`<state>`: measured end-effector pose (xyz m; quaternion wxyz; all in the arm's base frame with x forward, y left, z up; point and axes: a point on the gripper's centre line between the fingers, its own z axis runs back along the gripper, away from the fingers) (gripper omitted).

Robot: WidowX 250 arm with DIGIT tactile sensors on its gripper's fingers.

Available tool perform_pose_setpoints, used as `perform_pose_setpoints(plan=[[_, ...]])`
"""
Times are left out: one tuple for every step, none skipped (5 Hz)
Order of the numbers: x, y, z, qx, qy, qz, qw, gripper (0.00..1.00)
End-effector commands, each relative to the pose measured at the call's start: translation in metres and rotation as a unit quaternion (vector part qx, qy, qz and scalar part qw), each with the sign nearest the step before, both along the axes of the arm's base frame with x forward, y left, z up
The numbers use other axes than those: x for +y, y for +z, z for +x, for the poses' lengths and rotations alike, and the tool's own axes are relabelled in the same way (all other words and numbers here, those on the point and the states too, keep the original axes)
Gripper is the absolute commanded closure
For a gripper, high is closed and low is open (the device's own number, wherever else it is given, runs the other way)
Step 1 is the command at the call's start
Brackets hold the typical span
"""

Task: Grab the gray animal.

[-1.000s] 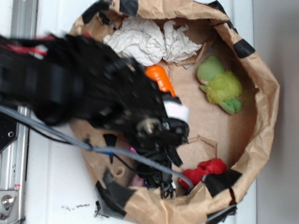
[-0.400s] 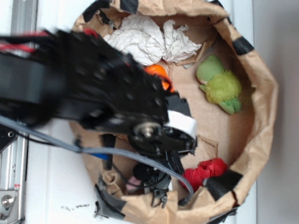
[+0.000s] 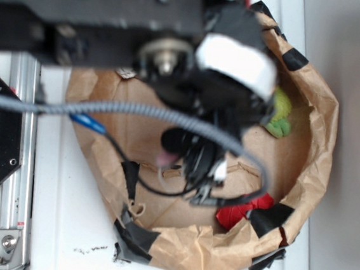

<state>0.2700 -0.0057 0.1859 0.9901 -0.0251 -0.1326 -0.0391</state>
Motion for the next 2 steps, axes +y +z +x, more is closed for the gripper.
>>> perform_pose_setpoints(plan=[[-0.0268, 0.0345, 0.0044, -0.004, -0.099, -0.051, 0.994, 1.0], [-0.0212, 0.0346, -0.0011, -0.02, -0.101, -0.033, 0.994, 1.0]])
